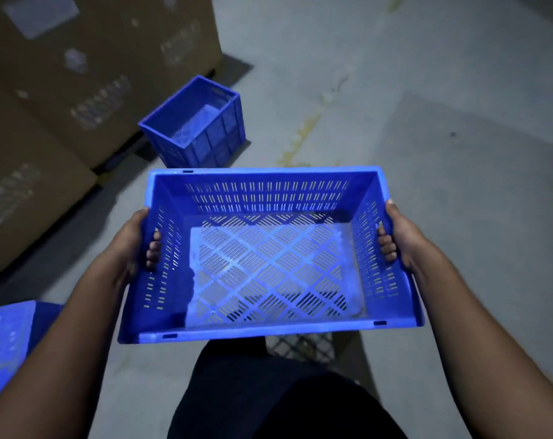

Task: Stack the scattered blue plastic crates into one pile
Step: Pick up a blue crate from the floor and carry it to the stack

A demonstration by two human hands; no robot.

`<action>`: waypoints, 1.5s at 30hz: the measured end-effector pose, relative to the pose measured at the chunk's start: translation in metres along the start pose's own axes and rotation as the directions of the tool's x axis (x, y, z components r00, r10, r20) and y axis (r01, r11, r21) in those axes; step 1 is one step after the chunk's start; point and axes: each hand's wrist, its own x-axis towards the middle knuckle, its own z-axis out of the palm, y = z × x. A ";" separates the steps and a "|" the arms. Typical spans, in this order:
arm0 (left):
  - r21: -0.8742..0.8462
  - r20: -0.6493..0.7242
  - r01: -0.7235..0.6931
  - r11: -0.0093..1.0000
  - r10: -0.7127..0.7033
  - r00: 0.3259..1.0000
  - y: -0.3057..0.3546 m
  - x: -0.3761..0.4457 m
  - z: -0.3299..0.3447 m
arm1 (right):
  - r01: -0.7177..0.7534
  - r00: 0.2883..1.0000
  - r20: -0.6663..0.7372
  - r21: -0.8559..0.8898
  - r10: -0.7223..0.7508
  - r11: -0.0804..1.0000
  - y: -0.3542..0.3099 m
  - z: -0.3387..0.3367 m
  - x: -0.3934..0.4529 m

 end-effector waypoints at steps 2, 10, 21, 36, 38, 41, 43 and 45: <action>-0.056 -0.038 -0.015 0.998 0.013 0.999 0.036 0.029 0.005 | 0.017 0.999 0.030 -0.054 -0.016 0.998 -0.055 0.013 0.045; -0.191 -0.158 -0.028 0.981 -0.003 0.987 0.159 0.184 0.000 | 0.081 0.994 0.087 -0.247 -0.062 0.966 -0.234 0.121 0.242; -0.327 -0.374 -0.105 0.939 -0.026 0.927 0.332 0.329 -0.036 | 0.232 0.965 0.210 -0.418 -0.155 0.878 -0.469 0.293 0.432; -0.459 -0.621 -0.165 0.873 -0.182 0.762 0.477 0.553 -0.065 | 0.500 0.854 0.479 -0.653 -0.202 0.569 -0.686 0.553 0.728; -0.457 -0.635 -0.195 0.868 -0.165 0.754 0.491 0.585 -0.077 | 0.543 0.832 0.508 -0.659 -0.224 0.521 -0.697 0.584 0.765; -0.427 -0.670 -0.198 0.883 -0.161 0.725 0.501 0.641 -0.092 | 0.603 0.798 0.535 -0.683 -0.279 0.412 -0.701 0.625 0.824; -0.418 -0.689 -0.212 0.883 -0.156 0.708 0.505 0.678 -0.099 | 0.631 0.774 0.553 -0.713 -0.307 0.306 -0.698 0.651 0.856; -0.409 -0.701 -0.234 0.882 -0.140 0.699 0.507 0.713 -0.104 | 0.653 0.750 0.570 -0.720 -0.335 0.235 -0.695 0.675 0.881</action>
